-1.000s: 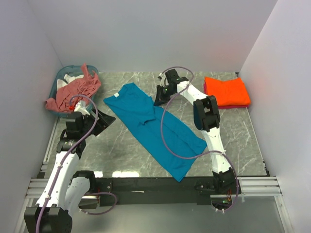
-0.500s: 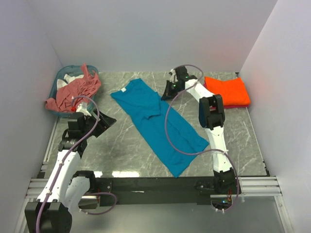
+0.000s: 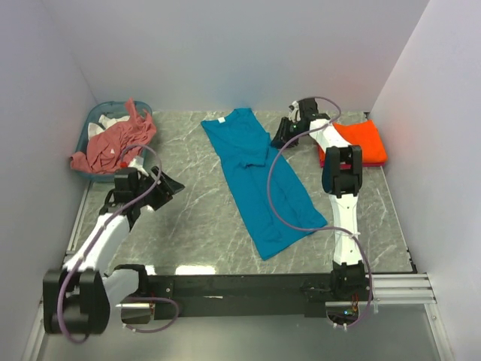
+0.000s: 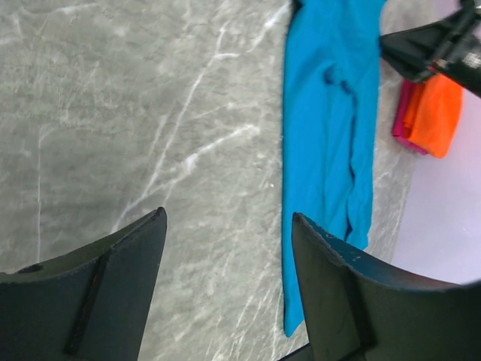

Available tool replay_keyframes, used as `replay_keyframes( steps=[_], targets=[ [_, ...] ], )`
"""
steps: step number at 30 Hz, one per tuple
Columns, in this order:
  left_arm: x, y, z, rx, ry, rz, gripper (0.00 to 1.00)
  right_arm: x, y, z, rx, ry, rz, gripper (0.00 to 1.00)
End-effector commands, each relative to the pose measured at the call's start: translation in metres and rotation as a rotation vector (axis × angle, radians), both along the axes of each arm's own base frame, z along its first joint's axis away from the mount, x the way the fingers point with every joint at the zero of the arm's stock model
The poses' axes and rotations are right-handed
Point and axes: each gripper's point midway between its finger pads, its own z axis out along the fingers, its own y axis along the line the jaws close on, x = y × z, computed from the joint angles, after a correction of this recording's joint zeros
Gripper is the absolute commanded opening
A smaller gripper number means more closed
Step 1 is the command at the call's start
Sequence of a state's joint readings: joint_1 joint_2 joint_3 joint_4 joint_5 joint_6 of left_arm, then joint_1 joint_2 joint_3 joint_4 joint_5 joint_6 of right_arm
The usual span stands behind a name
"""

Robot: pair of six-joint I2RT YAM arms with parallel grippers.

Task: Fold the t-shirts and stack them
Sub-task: Fold the tshirt

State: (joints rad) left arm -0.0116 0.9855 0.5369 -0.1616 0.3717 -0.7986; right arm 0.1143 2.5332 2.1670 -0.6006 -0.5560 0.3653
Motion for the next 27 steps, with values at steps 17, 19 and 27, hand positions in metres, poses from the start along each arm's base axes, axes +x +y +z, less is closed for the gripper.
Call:
replay_keyframes(
  steps=[17, 19, 27],
  targets=[
    [0.230, -0.061, -0.035, 0.144, 0.090, -0.037, 0.53, -0.171, -0.031, 0.164, -0.433, -0.709, 0.464, 0.89],
    [0.241, -0.066, -0.058, 0.159, 0.149, -0.051, 0.49, -0.200, -0.014, 0.166, -0.268, -0.675, 0.547, 0.97],
    [0.278, -0.091, -0.089, 0.185, 0.217, -0.110, 0.46, -0.234, 0.005, 0.176, -0.153, -0.696, 0.645, 0.93]
  ],
)
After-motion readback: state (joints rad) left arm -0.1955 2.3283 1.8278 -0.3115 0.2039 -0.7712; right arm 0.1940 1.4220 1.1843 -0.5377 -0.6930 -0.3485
